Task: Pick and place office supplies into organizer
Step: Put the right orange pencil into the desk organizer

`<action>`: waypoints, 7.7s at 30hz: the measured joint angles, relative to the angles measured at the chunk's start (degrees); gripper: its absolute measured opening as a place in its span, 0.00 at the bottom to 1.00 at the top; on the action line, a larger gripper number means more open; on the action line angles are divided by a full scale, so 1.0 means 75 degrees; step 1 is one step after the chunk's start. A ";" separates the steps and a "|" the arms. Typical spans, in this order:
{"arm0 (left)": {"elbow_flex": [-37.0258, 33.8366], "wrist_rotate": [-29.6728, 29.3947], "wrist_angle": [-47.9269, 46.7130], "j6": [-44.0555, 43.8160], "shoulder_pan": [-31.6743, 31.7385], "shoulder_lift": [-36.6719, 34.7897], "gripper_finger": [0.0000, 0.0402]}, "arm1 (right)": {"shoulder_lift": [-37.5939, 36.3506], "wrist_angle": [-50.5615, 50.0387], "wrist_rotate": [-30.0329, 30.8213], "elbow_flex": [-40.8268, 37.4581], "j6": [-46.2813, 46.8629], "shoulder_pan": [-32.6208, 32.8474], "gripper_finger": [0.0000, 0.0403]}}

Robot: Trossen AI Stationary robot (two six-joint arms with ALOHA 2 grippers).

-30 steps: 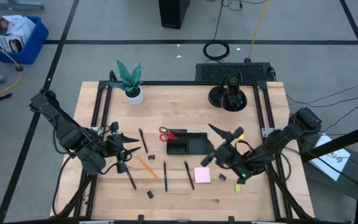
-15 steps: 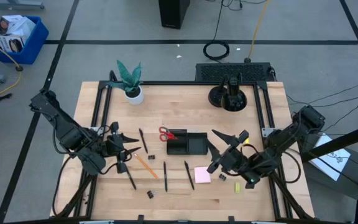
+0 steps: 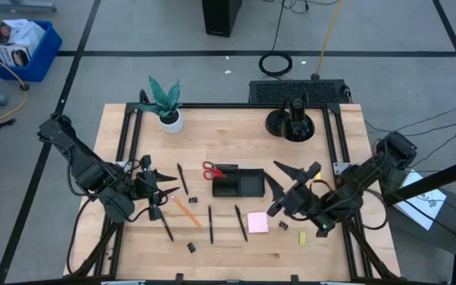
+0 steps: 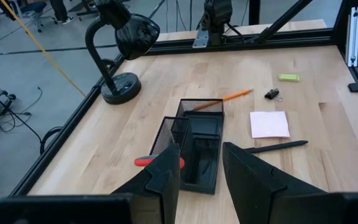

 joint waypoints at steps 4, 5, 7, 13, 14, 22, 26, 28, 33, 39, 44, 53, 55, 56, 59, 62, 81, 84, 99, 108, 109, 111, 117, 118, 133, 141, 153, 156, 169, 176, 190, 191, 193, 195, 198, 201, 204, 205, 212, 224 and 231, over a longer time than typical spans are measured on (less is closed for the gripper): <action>0.0000 0.0000 0.0001 0.0000 0.0000 0.0000 0.32 | -0.0605 -0.0125 0.0018 0.0000 -0.0032 0.0000 0.46; 0.0000 0.0000 0.0000 0.0000 -0.0001 0.0000 0.32 | -0.0782 -0.0228 0.0021 0.0000 -0.0035 0.0000 0.46; 0.0000 0.0000 0.0000 0.0000 0.0000 0.0000 0.32 | -0.1146 -0.0506 0.0030 0.0000 -0.0037 0.0028 0.46; 0.0000 0.0000 0.0000 0.0000 0.0000 0.0000 0.32 | -0.2085 -0.1457 0.0232 0.0002 0.0364 0.0338 0.46; 0.0000 0.0000 0.0002 0.0000 0.0000 0.0000 0.32 | -0.2187 -0.1546 0.0230 0.0000 0.0410 0.0411 0.46; 0.0000 -0.0087 0.0003 0.0000 0.0000 0.0000 0.32 | -0.2354 -0.1997 0.0197 0.0000 0.0538 0.0601 0.46; 0.0000 -0.0114 0.0003 -0.0035 0.0000 0.0000 0.32 | -0.2349 -0.2912 -0.0021 0.0000 0.0364 0.0597 0.46; 0.0000 -0.0116 0.0004 -0.0038 0.0000 0.0000 0.32 | -0.2345 -0.3209 -0.0054 0.0000 0.0357 0.0593 0.46; 0.0000 -0.0121 0.0009 -0.0041 0.0000 0.0000 0.32 | -0.2384 -0.3171 0.0264 0.0000 0.0675 0.0448 0.46; 0.0000 -0.0141 0.0013 -0.0051 0.0000 0.0000 0.32 | -0.2567 -0.3201 0.0367 0.0000 0.0607 0.0340 0.46; 0.0000 -0.0143 0.0015 -0.0058 0.0000 0.0000 0.32 | -0.2769 -0.3291 0.0174 0.0003 0.0615 0.0343 0.46; 0.0000 -0.0146 0.0015 0.0020 0.0000 0.0000 0.32 | -0.2753 -0.3483 0.0410 0.0002 0.1091 0.0332 0.46; -0.0002 -0.0146 0.0015 -0.0005 0.0000 0.0000 0.32 | -0.2769 -0.3458 0.0496 0.0000 0.0799 0.0332 0.46; -0.0002 -0.0146 0.0015 -0.0015 0.0000 0.0000 0.32 | -0.2799 -0.3440 0.0560 0.0000 0.0700 0.0332 0.46; 0.0000 -0.0149 0.0015 -0.0017 0.0000 0.0000 0.32 | -0.3012 -0.3424 0.0643 0.0000 0.0822 0.0329 0.46; -0.0001 -0.0219 0.0015 -0.0028 0.0000 0.0000 0.32 | -0.3285 -0.3473 0.0834 0.0000 0.0819 0.0332 0.46; 0.0000 -0.0289 0.0012 -0.0028 0.0000 0.0000 0.32 | -0.5465 -0.4855 0.1204 0.0003 0.1241 0.0329 0.46; 0.0000 -0.0289 0.0012 -0.0026 0.0000 0.0000 0.32 | -0.5506 -0.4890 0.1204 0.0006 0.1385 0.0329 0.46; 0.0000 -0.0291 0.0012 -0.0038 0.0000 0.0000 0.32 | -0.5793 -0.6070 0.1199 0.0000 0.2397 0.0834 0.46; 0.0000 -0.0294 0.0012 -0.0044 0.0034 0.0000 0.32 | -0.6302 -0.5961 0.1197 0.0232 0.1958 0.1003 0.46; 0.0000 -0.0293 0.0012 -0.0044 0.0060 0.0000 0.32 | -0.6275 -0.6016 0.1195 0.0317 0.1952 0.1021 0.46; 0.0000 -0.0294 0.0012 -0.0044 0.0122 0.0000 0.32 | -0.6175 -0.6142 0.1118 0.0542 0.1926 0.1074 0.46; 0.0000 -0.0299 0.0015 0.0117 0.0391 0.0000 0.32 | -0.5733 -0.6167 -0.0983 0.1144 0.1678 0.1340 0.46; 0.0000 -0.0297 0.0015 0.0118 0.0432 0.0000 0.32 | -0.5653 -0.6162 -0.1232 0.1283 0.1560 0.1393 0.46; 0.0000 -0.0280 0.0015 0.0094 0.0525 0.0000 0.32 | -0.4823 -0.8163 -0.1987 0.3589 0.1427 0.2880 0.46; 0.0000 -0.0276 0.0015 -0.0012 0.0525 0.0000 0.32 | -0.4762 -0.9138 -0.0254 0.3797 0.2765 0.4005 0.46; 0.0000 -0.0277 0.0015 -0.0029 0.0525 0.0000 0.32 | -0.4439 -0.9064 0.1202 0.3498 0.4703 0.4898 0.46; -0.0003 -0.0277 0.0015 -0.0029 0.0525 0.0000 0.32 | -0.4464 -0.9061 0.1195 0.3248 0.5234 0.4899 0.46; 0.0000 -0.0249 0.0015 -0.0055 0.0525 0.0000 0.32 | -0.4749 -0.8320 0.1192 0.1702 0.5905 0.4561 0.46; 0.0000 -0.0251 0.0017 -0.0236 0.0525 0.0000 0.32 | -0.5605 -0.6014 0.1207 0.0223 0.4510 0.3969 0.46; -0.0001 -0.0254 0.0017 -0.0279 0.0525 0.0000 0.32 | -0.5589 -0.0473 0.1204 -0.2883 0.2322 0.4360 0.46; -0.0002 -0.0254 0.0019 -0.0289 0.0525 0.0000 0.32 | -0.5540 -0.0469 0.1201 -0.2935 0.2369 0.4406 0.46; 0.0000 -0.0259 0.0020 -0.0287 0.0525 0.0000 0.32 | -0.5369 -0.0468 0.1202 -0.2975 0.2514 0.4463 0.46; 0.0000 -0.0259 0.0024 -0.0289 0.0525 0.0000 0.32 | -0.5154 -0.0469 0.1201 -0.2978 0.2591 0.4470 0.46; 0.0000 -0.0259 0.0081 -0.0289 0.0525 0.0000 0.32 | -0.4796 -0.0469 0.1201 -0.2978 0.2855 0.4470 0.46; -0.0002 -0.0262 0.0140 -0.0265 0.0525 0.0000 0.32 | -0.4362 -0.0472 0.1198 -0.2978 0.3056 0.4470 0.46; 0.0000 -0.0261 0.0140 -0.0240 0.0525 0.0000 0.32 | -0.3877 -0.0476 0.1198 -0.2978 0.3354 0.4470 0.46; -0.0002 -0.0259 0.0140 -0.0241 0.0525 0.0000 0.32 | -0.3725 -0.0479 0.1198 -0.2978 0.3476 0.4470 0.46; -0.0003 -0.0260 0.0195 -0.0251 0.0524 0.0000 0.32 | -0.2707 -0.0474 0.1196 -0.2978 0.4164 0.4183 0.46; 0.0000 -0.0132 0.0193 -0.0338 0.0525 0.0000 0.32 | -0.1328 -0.0471 0.1195 -0.2978 0.4655 0.2859 0.46; 0.0000 -0.0073 0.0192 -0.0385 0.0522 0.0000 0.32 | -0.0694 -0.0487 0.1195 -0.2978 0.4900 0.2249 0.46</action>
